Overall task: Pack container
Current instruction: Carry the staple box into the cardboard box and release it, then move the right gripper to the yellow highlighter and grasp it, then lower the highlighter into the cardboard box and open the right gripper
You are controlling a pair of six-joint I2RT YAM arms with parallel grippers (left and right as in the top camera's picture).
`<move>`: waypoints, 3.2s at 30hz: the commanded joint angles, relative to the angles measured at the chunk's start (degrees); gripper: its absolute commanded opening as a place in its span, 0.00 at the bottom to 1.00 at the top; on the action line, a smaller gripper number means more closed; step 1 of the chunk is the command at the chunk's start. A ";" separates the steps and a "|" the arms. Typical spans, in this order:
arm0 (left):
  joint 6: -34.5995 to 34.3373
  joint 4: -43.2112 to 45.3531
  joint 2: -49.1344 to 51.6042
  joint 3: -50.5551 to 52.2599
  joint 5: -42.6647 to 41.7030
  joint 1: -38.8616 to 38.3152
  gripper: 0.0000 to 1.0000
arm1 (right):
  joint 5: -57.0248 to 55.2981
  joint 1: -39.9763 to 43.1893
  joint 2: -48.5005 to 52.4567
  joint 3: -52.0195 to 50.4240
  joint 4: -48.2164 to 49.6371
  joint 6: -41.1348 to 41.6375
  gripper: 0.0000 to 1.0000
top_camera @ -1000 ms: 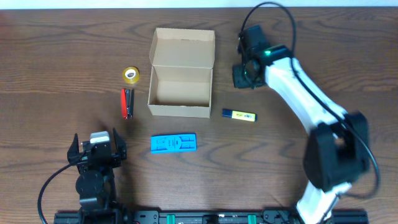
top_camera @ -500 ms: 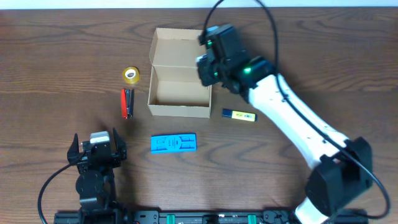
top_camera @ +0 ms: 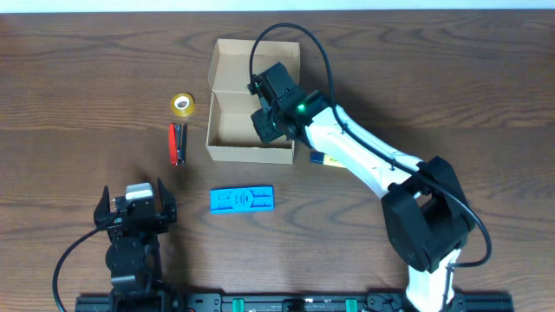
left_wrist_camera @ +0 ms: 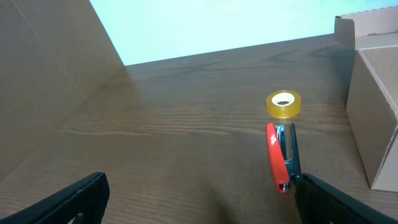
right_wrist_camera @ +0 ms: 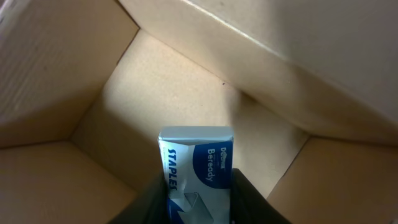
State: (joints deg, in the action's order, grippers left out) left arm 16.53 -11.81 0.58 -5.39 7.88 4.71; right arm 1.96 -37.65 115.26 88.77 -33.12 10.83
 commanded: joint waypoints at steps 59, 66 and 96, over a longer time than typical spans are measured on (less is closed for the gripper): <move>0.17 -0.52 -0.33 1.60 0.02 -0.24 0.95 | 5.95 17.42 -11.65 -32.37 3.23 -33.81 0.90; 0.17 -0.52 -0.33 1.60 0.02 -0.24 0.95 | 5.75 17.42 -9.81 -32.37 3.61 -33.59 0.60; 0.20 -0.52 -0.33 1.60 0.02 -0.24 0.95 | 7.15 11.58 -22.32 -6.54 -12.68 -25.64 0.07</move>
State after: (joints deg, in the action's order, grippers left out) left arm 16.56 -11.81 0.58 -5.39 7.88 4.71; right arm 8.08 -23.97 93.14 80.09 -46.24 -15.57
